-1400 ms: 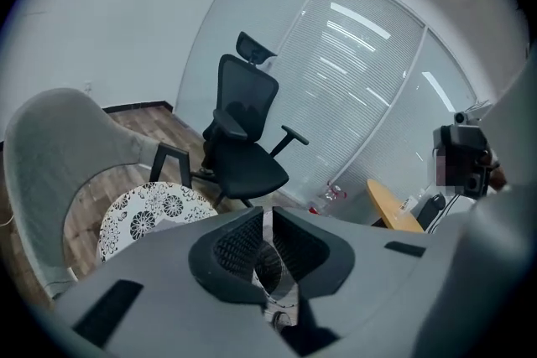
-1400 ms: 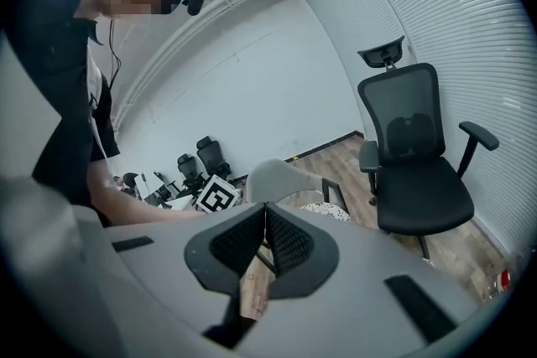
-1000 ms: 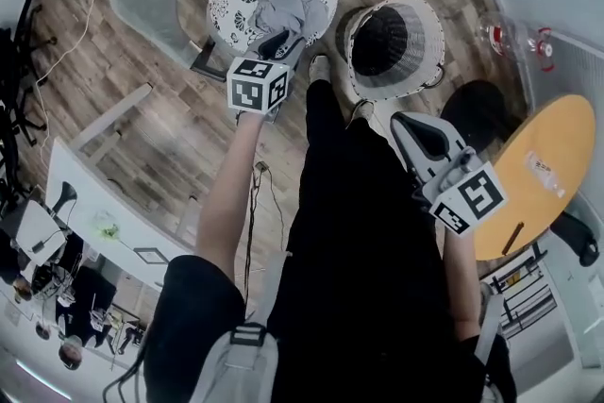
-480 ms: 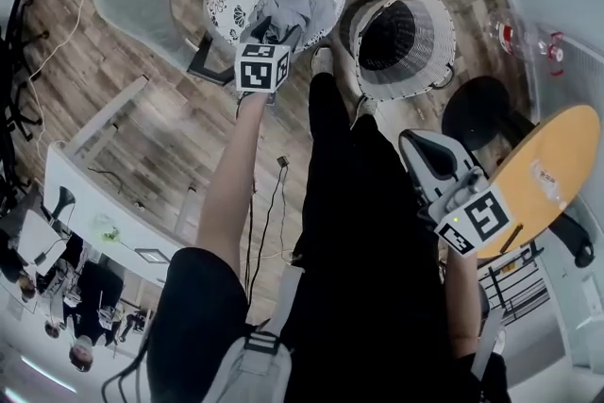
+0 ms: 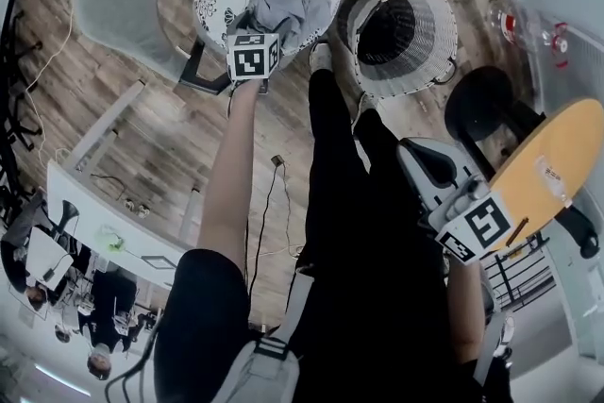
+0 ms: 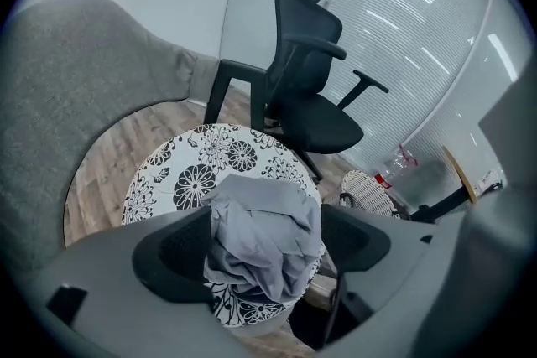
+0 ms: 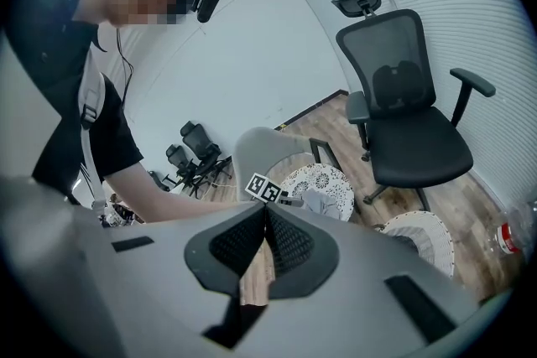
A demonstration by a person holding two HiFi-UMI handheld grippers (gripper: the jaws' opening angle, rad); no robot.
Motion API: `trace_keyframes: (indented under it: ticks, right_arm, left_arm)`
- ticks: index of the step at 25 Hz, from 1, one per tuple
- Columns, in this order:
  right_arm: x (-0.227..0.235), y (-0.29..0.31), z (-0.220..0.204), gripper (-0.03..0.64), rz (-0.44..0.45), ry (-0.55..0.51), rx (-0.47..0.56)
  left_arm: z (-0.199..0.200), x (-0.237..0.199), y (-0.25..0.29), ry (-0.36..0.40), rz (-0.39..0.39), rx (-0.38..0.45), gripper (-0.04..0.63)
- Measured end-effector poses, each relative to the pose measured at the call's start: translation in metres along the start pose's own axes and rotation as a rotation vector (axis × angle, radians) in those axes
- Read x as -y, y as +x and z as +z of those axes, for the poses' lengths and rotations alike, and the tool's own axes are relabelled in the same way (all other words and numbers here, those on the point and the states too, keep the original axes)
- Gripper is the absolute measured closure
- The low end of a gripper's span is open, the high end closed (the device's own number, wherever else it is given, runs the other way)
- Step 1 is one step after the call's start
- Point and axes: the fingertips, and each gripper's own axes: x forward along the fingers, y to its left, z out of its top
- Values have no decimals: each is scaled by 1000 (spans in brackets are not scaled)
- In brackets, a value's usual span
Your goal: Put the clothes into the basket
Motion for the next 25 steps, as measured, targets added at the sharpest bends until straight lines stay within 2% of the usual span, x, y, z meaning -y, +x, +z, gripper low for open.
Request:
trace_keyframes:
  ticks: [8,14,21,25]
  right_arm:
    - [9,1,-3,600,-18,34,-7]
    - [15,2,-11,600,-33,58,-18]
    - [17,6,-18,600,-38,79,-24]
    - [21,2,-19,600,-46,91,-15]
  left_arm:
    - [-15,-16,33,25,45,-48,118]
    - [-24,-16,56,27,24,-98,74]
    - [-37,-15,76,55,-1,-169,72]
    - [-37,-13,80,42,4,-163,74]
